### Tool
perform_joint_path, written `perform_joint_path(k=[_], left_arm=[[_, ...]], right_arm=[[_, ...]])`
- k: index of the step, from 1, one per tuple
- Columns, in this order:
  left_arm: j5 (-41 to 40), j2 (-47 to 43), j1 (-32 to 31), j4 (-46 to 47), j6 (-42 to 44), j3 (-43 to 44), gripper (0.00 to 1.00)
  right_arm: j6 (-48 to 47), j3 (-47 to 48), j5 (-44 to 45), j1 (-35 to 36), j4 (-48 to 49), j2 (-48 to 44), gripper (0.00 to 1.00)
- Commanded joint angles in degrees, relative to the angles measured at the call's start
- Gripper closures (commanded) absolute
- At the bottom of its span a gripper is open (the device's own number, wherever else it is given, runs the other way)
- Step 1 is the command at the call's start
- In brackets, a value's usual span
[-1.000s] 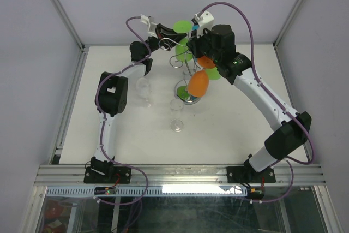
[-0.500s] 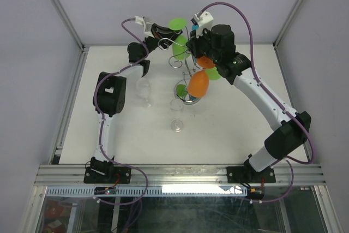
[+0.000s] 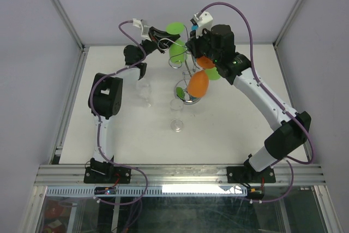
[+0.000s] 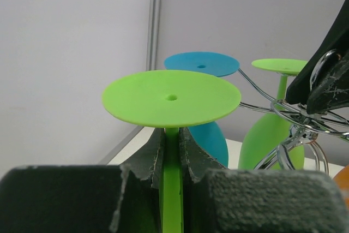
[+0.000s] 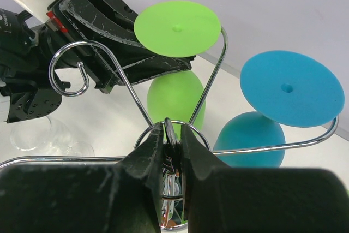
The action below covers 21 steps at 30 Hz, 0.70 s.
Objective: Place the wine glass upside down on the wine glass rack
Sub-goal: Turn the wine glass upside down at the wine rack.
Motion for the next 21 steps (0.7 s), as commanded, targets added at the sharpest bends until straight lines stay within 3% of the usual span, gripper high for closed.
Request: perform_joint_path(k=[1, 6, 13, 15, 21], left_arm=[[3.80, -4.67, 0.34, 0.42, 2.69, -1.77, 0.94], [3.74, -7.06, 0.39, -2.58, 6.44, -4.73, 0.75], [2.64, -10.13, 1.24, -4.99, 8.68, -7.97, 0.62], [1.84, -11.43, 1.84, -5.63, 9.28, -9.43, 0.54], [-0.70, -16.31, 4.37, -10.04, 12.23, -13.56, 0.48]], right_arm=[[-0.36, -0.13, -0.94, 0.48, -3.21, 0.96, 1.00], [-0.11, 0.32, -1.13, 0.44, -3.33, 1.34, 1.00], [0.00, 0.56, -0.91, 0.47, -3.35, 1.29, 1.00], [0.02, 0.76, -0.99, 0.45, -3.38, 1.27, 1.00], [0.25, 1.51, -1.39, 0.45, -3.25, 1.37, 1.00]])
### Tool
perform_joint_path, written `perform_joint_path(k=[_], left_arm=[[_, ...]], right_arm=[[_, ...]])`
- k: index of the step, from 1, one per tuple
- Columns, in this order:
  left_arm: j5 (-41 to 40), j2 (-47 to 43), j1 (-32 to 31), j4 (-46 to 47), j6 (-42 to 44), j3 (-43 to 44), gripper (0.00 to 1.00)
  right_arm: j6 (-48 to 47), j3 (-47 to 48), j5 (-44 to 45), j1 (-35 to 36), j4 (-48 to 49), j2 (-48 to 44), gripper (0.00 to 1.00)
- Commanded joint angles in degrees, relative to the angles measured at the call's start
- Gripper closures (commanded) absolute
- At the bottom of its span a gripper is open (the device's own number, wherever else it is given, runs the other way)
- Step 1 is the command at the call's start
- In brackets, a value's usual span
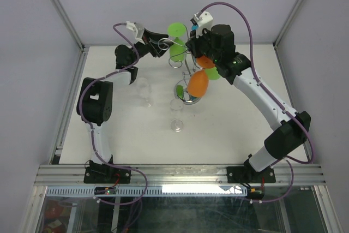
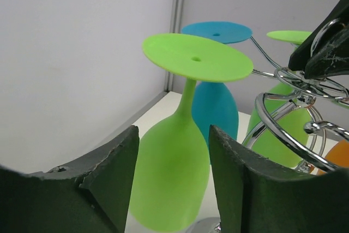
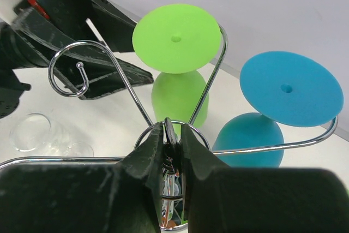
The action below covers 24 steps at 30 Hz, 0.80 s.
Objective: Place the wine glass upside down on the wine glass rack
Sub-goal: Turn the wine glass upside down at the wine rack.
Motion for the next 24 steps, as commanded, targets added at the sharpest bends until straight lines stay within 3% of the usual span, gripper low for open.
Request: perform_joint_path(k=[1, 10, 17, 24], left_arm=[[-3.07, -7.78, 2.31, -2.84, 4.63, -2.36, 0.47], [-8.56, -16.62, 6.38, -8.75, 5.21, -11.73, 0.37], [-15.42, -26.37, 6.35, -20.56, 7.78, -16.95, 0.34], [-22.52, -36.60, 6.42, -32.18, 9.64, -21.26, 0.27]], right_arm=[[0.28, 1.61, -1.48, 0.45, -3.32, 1.17, 0.98], [0.59, 1.77, -2.06, 0.39, -2.99, 0.62, 0.77], [1.06, 1.47, -2.16, 0.46, -2.35, -1.52, 0.58], [1.73, 1.72, -1.00, 0.52, -1.82, -4.50, 0.49]])
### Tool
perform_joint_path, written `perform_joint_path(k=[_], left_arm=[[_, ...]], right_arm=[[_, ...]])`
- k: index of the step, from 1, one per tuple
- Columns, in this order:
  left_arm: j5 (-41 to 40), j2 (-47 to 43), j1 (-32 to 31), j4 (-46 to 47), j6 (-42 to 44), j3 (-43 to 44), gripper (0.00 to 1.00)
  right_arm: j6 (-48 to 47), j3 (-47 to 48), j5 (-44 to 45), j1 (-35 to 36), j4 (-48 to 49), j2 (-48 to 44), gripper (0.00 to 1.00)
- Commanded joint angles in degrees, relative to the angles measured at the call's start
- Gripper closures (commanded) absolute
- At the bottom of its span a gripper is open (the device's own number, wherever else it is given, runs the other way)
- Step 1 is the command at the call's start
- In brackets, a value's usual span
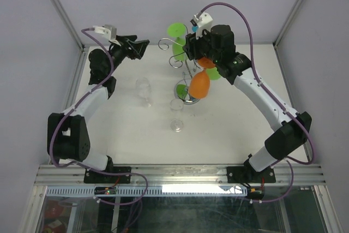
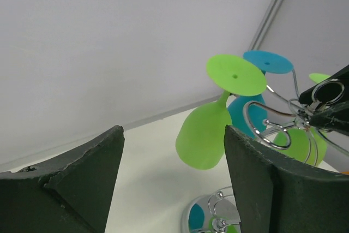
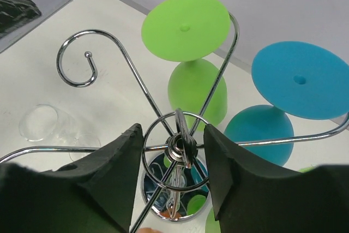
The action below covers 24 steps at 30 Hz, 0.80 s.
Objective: Place the wine glass upside down on the wine glass rack
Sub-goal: Turn the wine glass upside down at the wine rack, then pick up the wine glass at the center of the board.
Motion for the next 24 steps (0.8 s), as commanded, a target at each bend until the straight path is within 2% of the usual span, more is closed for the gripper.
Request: perform_joint_path(k=[1, 3, 9, 14, 21, 24], left_arm=[[-7.04, -8.89, -0.10, -8.95, 2.60, -1.24, 0.26], [-8.62, -11.23, -0.09, -12.87, 3.00, -1.59, 0.23], [-15.90, -19.90, -0.10, -21.73, 4.82, -4.79, 0.02], [-20.00, -25.15, -0.07, -29.47, 6.35, -4.74, 0.01], [-19.96, -29.13, -0.16, -41.66, 8.47, -3.84, 0.01], [-20.94, -30.47, -0.04, -45.57, 8.91, -4.80, 0.01]], right_arm=[[0.94, 1.30, 0.48, 0.39, 0.14, -4.99, 0.48], [0.94, 0.89, 1.44, 0.46, 0.46, -6.32, 0.46], [1.03, -1.87, 4.28, 0.42, 1.99, -11.46, 0.40], [1.50, -6.15, 7.46, 0.44, 3.74, -16.39, 0.26], [4.61, -12.84, 9.96, 0.44, 5.57, -22.83, 0.05], [5.86, -14.65, 10.14, 0.42, 5.29, -24.64, 0.02]])
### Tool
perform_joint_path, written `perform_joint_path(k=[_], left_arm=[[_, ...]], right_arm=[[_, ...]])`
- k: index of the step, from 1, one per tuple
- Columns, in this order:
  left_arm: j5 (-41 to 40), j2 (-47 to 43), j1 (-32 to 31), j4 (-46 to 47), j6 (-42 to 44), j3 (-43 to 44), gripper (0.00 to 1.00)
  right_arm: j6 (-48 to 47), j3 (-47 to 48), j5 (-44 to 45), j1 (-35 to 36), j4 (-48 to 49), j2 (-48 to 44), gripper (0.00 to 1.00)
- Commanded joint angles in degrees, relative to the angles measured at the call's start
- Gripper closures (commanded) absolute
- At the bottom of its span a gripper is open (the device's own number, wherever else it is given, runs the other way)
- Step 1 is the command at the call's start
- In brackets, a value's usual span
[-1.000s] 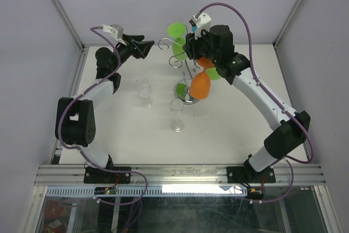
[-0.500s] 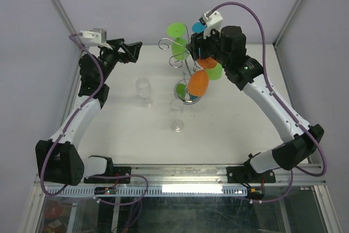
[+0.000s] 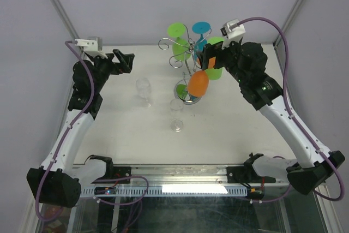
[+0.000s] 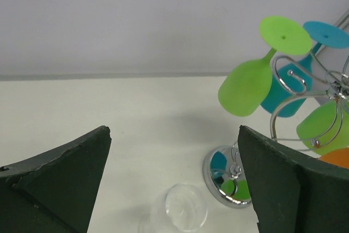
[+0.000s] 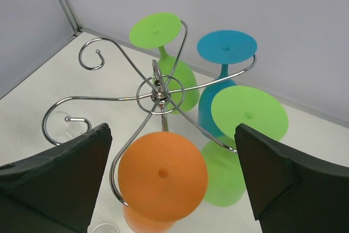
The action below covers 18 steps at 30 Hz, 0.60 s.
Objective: Place the wine glass upside down on the wine glass rack
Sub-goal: Pick up the wine glass at the center of the board.
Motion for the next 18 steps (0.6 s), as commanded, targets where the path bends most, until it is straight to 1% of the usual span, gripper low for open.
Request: perform_joint_path(k=[1, 6, 11, 13, 16, 18], left_arm=[[-2.21, -2.79, -0.06, -8.09, 2.25, -0.39, 0.01], [-1.44, -2.18, -0.09, -12.82, 2.67, -0.34, 0.01], [-2.42, -2.24, -0.09, -16.51, 4.14, 0.24, 0.01], [-3.13, -2.60, -0.06, -17.17, 4.53, -0.19, 0.01], [-2.84, -2.55, -0.07, -17.83, 4.81, -0.57, 0.01], [-2.61, -2.12, -0.05, -18.56, 4.72, -0.42, 0.01]], right_arm=[[2.73, -1.53, 1.77, 0.14, 2.65, -3.53, 0.01], [2.00, -0.19, 0.20, 0.19, -2.13, -3.59, 0.00], [4.48, 2.41, -1.64, 0.54, -5.08, -2.75, 0.00], [4.78, 3.91, 0.41, 3.10, -5.92, -1.83, 0.00], [3.07, 9.62, 6.31, 9.68, -9.67, 1.94, 0.00], [2.71, 12.25, 7.93, 13.60, -10.23, 4.38, 0.00]])
